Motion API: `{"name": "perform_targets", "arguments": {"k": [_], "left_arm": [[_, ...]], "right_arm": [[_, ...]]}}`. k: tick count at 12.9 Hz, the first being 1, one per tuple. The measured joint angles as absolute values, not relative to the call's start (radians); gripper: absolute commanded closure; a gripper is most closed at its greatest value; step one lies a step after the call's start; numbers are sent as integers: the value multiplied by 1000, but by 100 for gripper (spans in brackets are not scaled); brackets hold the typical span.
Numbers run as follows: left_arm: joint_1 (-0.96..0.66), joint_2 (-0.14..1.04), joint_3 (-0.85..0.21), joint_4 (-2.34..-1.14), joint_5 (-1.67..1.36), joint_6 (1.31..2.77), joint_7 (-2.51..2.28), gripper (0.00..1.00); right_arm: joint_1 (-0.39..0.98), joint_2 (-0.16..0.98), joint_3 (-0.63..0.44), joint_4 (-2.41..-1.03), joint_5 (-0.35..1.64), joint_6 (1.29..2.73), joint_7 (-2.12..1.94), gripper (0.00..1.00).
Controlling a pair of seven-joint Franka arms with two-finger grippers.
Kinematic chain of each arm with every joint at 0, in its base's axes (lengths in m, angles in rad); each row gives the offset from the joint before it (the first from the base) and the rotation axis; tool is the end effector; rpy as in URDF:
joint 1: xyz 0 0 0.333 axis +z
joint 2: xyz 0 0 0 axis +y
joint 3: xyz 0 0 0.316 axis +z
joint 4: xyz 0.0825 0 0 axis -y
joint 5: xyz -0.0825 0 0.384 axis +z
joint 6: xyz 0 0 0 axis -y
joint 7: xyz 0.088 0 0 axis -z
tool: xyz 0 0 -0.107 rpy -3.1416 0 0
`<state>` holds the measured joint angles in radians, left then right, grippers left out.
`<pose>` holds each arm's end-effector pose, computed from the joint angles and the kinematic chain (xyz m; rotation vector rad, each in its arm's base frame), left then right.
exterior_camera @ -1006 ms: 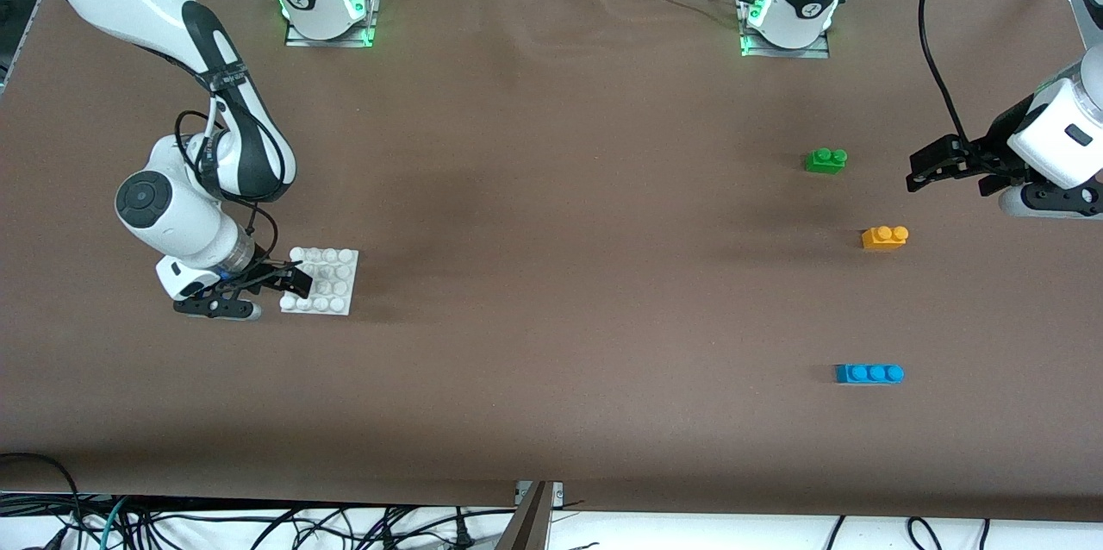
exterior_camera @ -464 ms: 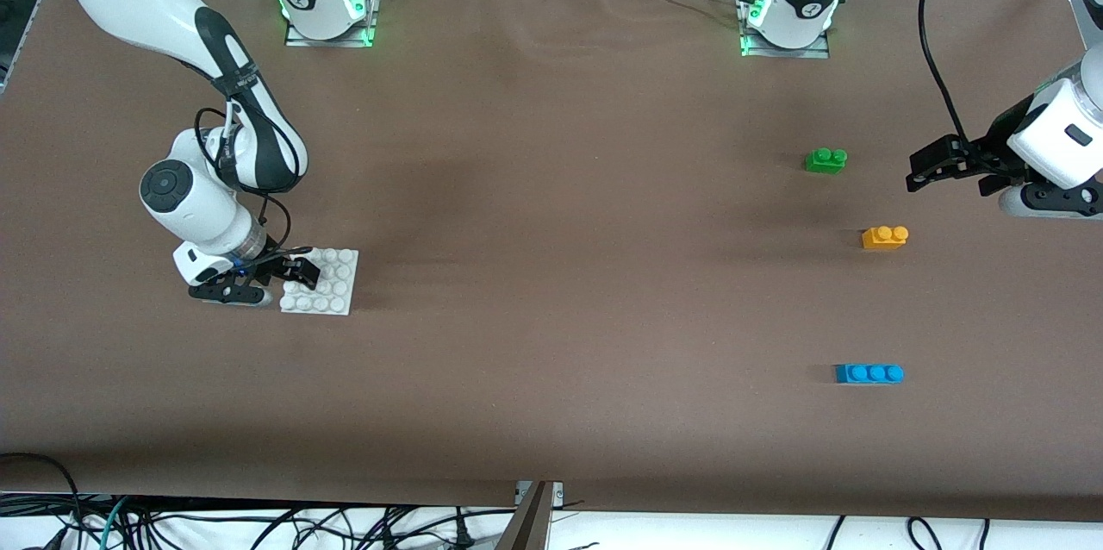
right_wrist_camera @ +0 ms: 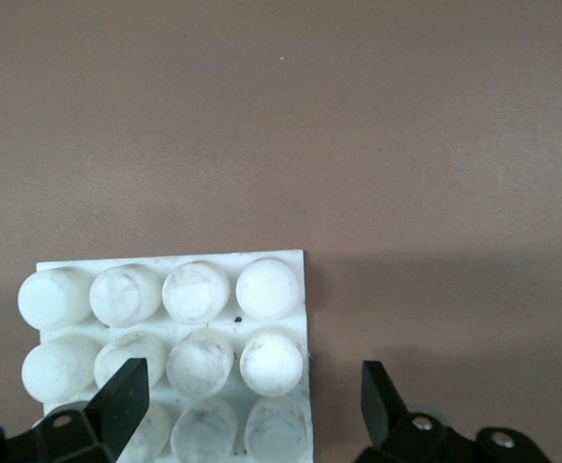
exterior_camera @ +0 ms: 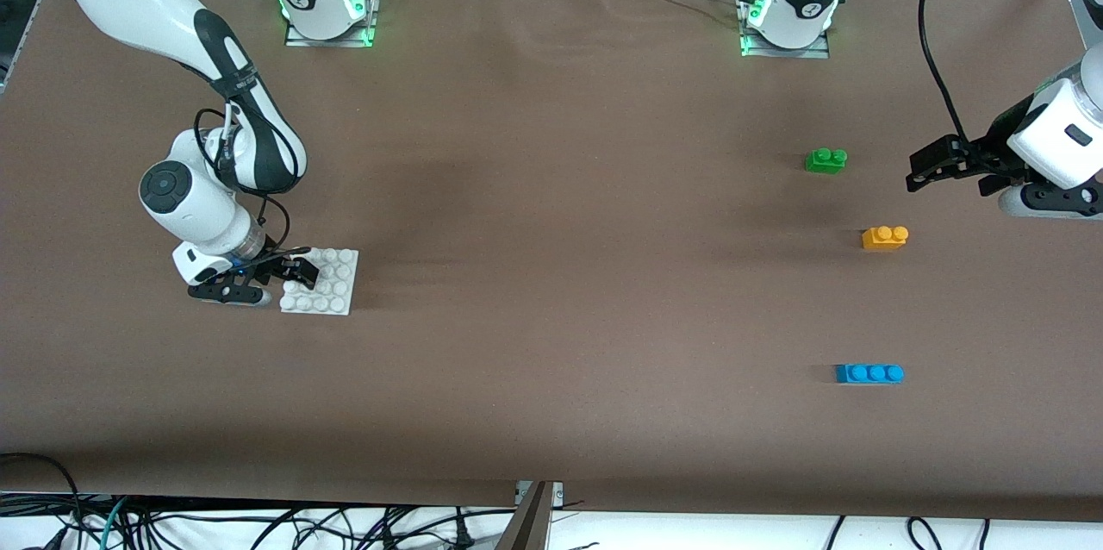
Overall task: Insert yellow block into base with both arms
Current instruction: 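Slide the white plate with the right gripper toward the table center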
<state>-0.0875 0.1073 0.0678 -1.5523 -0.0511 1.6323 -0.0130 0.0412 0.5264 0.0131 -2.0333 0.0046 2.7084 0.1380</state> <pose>0.5904 -0.0188 0.5773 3.0980 -0.0049 -0.0430 0.6121 0.0329 0.1966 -3.1071 0.1399 -0.2294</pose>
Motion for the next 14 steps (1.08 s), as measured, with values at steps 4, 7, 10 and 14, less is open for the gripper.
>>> {"name": "perform_targets", "arguments": {"k": [4,7,10,14], "left_arm": [[-88,107,68,-1552,-51,1632,-13,0],[-88,107,68,-1552,-51,1632,-13,0],[-88,107,68,-1552,-51,1632,-13,0],[-88,107,68,-1552,-51,1632,-13,0]], "right_arm": [[41,547,13,-2034,5,2733,138,17],[41,547,14,-2034,5,2739,138,29],[42,547,19,-2034,5,2742,138,29],[53,559,30,-2034,5,2782,137,29]]}}
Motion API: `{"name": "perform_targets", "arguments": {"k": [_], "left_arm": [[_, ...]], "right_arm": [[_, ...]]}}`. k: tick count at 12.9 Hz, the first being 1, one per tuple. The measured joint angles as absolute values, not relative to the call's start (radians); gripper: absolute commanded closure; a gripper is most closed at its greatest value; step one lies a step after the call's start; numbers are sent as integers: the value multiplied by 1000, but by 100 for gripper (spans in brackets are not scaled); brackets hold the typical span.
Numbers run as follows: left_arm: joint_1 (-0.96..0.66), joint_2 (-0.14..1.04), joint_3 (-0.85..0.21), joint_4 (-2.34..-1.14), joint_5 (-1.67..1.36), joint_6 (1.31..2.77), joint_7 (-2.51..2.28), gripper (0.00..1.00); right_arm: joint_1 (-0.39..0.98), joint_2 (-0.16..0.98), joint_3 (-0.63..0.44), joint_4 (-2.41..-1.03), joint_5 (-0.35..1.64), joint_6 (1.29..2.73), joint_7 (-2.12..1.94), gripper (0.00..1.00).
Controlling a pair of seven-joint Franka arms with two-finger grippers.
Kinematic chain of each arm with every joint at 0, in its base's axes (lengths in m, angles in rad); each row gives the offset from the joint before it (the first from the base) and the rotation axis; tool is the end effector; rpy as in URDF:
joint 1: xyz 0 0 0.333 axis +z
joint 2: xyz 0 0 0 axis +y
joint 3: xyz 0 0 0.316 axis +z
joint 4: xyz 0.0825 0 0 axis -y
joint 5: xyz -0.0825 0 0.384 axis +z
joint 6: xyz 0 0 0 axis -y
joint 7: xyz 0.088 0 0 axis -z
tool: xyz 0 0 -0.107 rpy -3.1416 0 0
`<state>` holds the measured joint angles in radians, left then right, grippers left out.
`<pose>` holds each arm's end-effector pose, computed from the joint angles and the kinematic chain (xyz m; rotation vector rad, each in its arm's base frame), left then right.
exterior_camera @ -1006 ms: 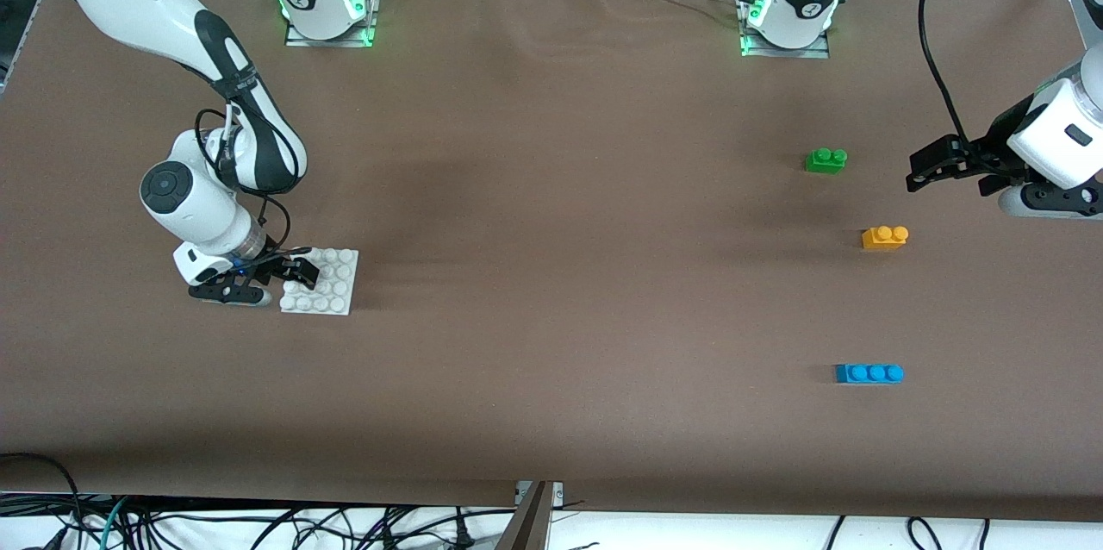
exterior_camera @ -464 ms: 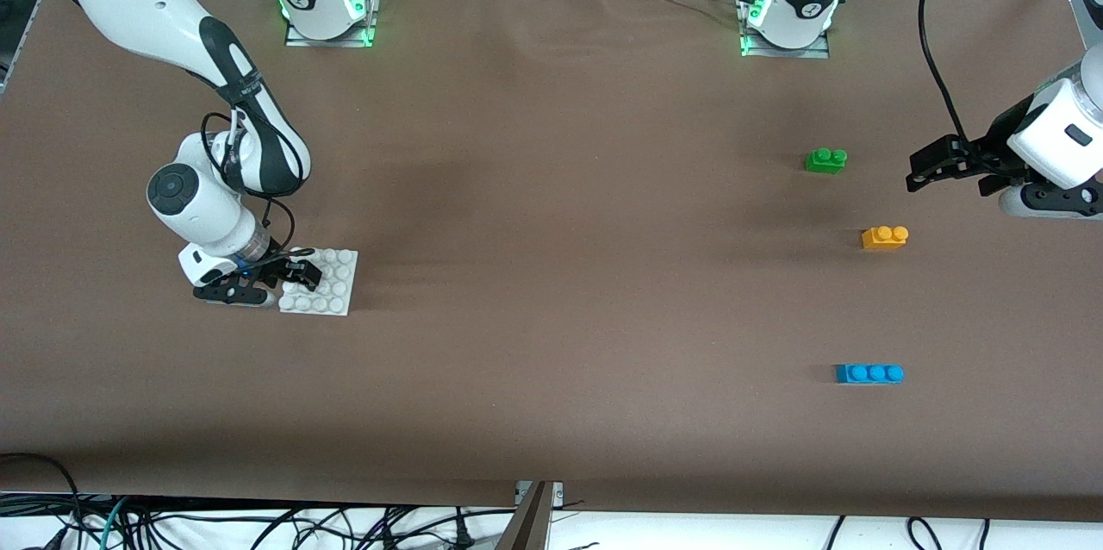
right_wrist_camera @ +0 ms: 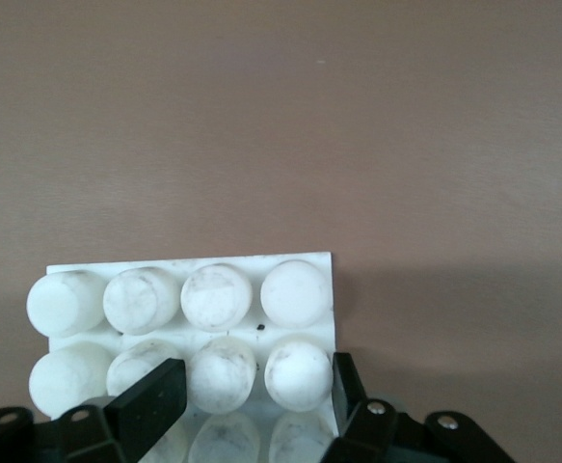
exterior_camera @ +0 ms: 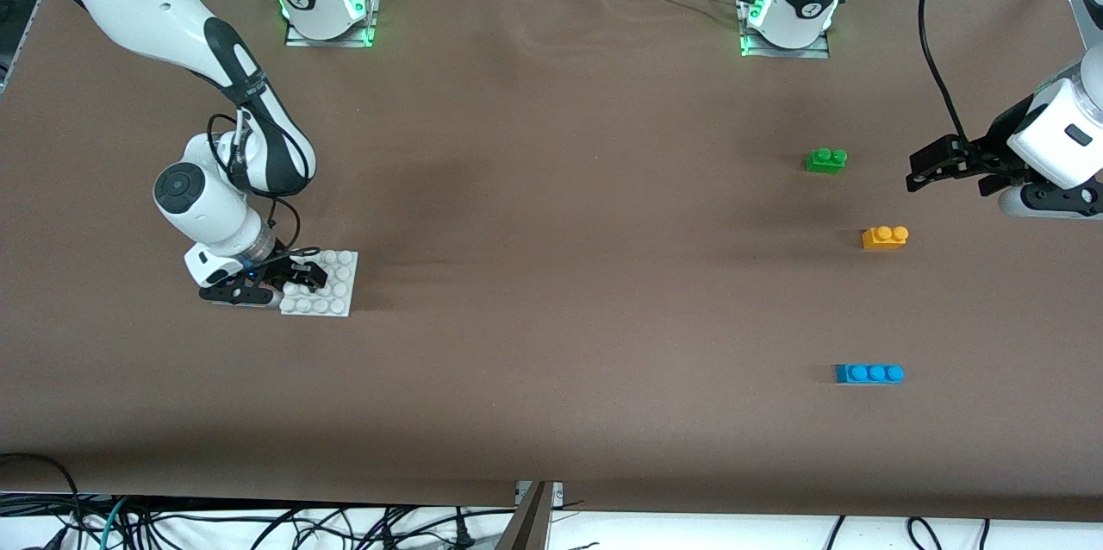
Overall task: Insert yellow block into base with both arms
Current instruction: 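Slide the white plate with the right gripper toward the table center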
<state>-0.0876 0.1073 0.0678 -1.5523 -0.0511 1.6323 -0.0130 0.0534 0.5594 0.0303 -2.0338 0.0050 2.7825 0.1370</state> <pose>0.5904 -0.0189 0.5773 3.0980 -0.0050 -0.0430 0.6127 0.0507 0.1840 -3.0881 0.0988 -0.2888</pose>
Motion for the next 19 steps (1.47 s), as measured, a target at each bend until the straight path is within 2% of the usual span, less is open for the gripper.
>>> {"name": "perform_targets", "arguments": {"k": [8,14,19], "left_arm": [[-88,107,68,-1552,-51,1632,-13,0],[-88,107,67,-1552,-51,1632,-13,0],[-88,107,67,-1552,-51,1632,-13,0]], "right_arm": [[231,596,37,-1999,5,2829,300,29],[434,696,-8,-1837,5,2816,514,29],[602,785,-49,-1636,5,2656,688,29]]}}
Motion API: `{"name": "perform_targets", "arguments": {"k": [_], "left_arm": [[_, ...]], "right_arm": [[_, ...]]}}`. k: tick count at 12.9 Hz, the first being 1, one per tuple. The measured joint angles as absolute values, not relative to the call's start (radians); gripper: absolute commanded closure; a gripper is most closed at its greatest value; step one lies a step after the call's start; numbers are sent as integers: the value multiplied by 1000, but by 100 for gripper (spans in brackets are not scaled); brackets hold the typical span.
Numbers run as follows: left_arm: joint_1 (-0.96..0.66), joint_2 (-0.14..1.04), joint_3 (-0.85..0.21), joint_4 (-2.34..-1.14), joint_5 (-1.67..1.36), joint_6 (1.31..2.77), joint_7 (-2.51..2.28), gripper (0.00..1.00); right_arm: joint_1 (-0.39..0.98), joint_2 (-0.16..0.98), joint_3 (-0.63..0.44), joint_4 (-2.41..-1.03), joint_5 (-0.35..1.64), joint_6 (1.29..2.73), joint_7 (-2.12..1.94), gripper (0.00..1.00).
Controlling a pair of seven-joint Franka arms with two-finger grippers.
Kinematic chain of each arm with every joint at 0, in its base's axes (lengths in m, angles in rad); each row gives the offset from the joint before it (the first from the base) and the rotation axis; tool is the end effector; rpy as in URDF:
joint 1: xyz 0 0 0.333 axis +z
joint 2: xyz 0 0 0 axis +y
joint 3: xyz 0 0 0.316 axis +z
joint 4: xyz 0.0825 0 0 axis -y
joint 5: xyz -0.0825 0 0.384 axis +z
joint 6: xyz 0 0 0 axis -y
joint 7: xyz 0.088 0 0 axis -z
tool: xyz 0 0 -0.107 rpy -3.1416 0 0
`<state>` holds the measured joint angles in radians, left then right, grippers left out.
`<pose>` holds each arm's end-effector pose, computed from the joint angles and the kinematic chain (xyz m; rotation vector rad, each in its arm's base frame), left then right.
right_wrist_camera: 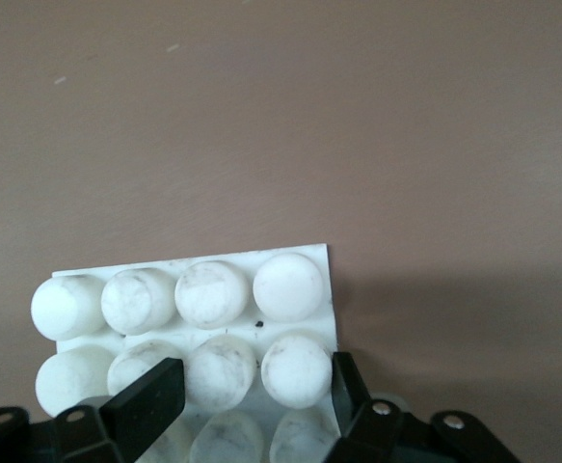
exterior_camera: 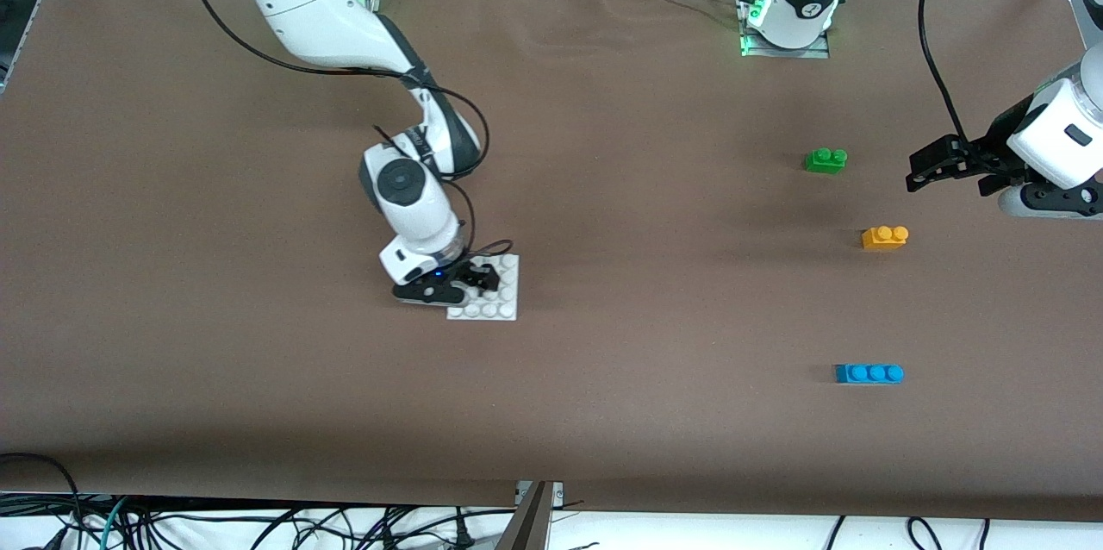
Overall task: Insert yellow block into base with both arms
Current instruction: 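Slide the white plate with the right gripper toward the table center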
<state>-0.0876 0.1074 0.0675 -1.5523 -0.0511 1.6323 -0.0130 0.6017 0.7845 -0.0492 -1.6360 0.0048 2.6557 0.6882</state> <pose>0.5904 -0.0190 0.5773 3.0980 -0.0055 -0.0432 0.5999 0.3755 0.1814 -3.0069 0.1824 -0.3172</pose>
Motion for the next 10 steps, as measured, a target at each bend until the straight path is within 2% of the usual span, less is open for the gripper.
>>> {"name": "perform_targets", "arguments": {"k": [10], "left_arm": [[-88,107,67,-1552,-51,1632,-13,0]], "right_arm": [[827,895,-54,-1447,-10,2619,895,29]]}}
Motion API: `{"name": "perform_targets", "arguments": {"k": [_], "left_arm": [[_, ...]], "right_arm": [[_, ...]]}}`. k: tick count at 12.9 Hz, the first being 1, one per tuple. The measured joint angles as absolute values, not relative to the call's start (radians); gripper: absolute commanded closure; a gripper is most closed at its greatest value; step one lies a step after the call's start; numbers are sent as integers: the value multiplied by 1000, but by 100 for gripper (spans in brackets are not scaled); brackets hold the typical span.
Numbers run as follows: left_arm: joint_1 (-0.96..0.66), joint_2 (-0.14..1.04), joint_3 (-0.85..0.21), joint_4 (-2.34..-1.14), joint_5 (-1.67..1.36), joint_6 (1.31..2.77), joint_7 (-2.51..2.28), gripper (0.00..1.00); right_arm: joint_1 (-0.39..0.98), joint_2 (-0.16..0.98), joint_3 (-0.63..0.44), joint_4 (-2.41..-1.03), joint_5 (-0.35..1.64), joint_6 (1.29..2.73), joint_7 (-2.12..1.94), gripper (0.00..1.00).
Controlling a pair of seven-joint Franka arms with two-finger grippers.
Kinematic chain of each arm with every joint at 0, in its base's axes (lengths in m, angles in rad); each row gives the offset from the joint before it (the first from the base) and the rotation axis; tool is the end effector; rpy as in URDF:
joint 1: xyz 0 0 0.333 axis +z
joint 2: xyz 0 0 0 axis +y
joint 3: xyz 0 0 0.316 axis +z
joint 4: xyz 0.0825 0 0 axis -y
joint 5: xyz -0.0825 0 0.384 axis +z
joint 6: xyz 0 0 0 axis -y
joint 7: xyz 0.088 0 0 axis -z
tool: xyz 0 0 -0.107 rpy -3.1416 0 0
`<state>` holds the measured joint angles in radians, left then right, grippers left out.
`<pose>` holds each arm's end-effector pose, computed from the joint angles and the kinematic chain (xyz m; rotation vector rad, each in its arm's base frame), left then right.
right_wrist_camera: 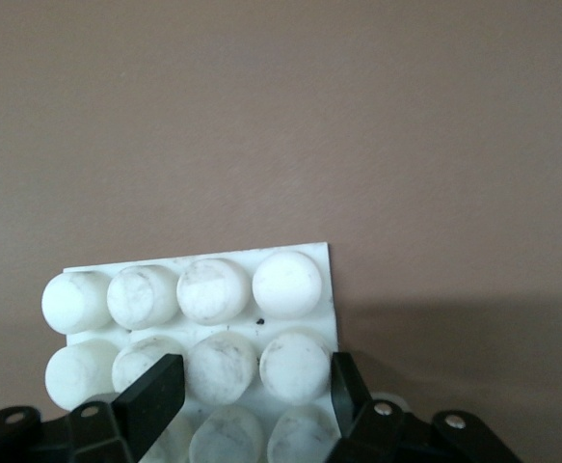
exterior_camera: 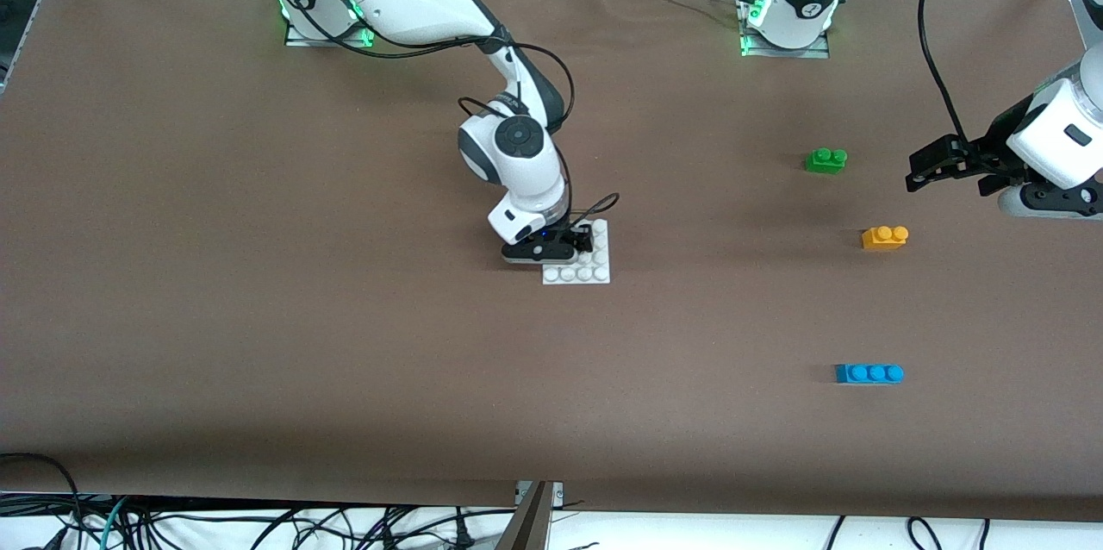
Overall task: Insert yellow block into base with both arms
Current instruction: 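Slide the white plate with the right gripper toward the table center, then release the plate with the right gripper while the left gripper reaches the yellow block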
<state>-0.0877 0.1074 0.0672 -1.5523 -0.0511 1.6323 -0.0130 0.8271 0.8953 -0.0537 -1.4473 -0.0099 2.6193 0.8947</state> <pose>0.5904 -0.0193 0.5773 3.0980 -0.0061 -0.0432 0.5269 0.5266 0.1793 -2.9457 0.1289 -0.3263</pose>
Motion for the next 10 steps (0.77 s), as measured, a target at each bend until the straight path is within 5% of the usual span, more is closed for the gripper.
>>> {"name": "perform_targets", "arguments": {"k": [5,10], "left_arm": [[-87,108,68,-1552,-51,1632,-13,0],[-87,110,68,-1552,-51,1632,-13,0]], "right_arm": [[839,912,-60,-1394,-7,2566,919,14],[825,895,-100,-1180,67,2232,924,11]]}}
